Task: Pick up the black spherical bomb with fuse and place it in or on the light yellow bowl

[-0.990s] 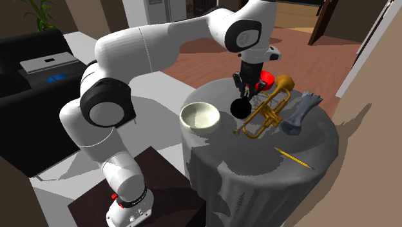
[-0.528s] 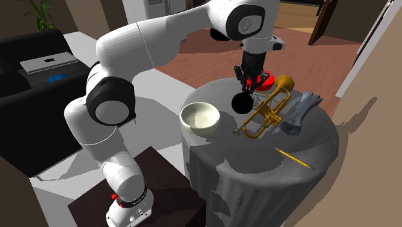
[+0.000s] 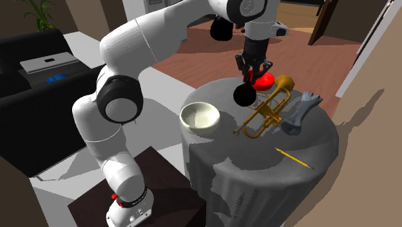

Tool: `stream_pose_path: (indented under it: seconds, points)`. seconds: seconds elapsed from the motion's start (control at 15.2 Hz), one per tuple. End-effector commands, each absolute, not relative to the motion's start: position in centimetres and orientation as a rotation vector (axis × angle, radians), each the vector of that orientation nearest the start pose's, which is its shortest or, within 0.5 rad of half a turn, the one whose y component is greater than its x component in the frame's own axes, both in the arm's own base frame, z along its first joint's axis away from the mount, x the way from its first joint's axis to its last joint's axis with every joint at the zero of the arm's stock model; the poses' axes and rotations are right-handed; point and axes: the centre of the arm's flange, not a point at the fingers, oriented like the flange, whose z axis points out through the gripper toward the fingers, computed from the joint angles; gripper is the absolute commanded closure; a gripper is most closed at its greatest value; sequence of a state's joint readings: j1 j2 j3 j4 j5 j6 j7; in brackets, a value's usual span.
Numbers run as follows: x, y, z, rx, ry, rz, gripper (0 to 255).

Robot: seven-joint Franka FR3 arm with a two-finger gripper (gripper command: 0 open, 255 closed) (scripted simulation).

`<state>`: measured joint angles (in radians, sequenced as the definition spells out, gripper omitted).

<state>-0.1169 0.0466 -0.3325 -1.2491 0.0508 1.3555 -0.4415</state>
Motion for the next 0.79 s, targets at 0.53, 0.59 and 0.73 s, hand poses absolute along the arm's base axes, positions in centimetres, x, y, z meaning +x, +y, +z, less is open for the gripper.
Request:
stream_pose_path:
  seconds: [0.53,0.59,0.73]
  points:
    - [46.9,-20.7,77.5,-3.136,-0.009,-0.111,255]
    - [45.9,-19.9,77.8,-3.136,-0.009,-0.111,255]
    - [43.8,-18.4,78.4,-3.136,-0.009,-0.111,255]
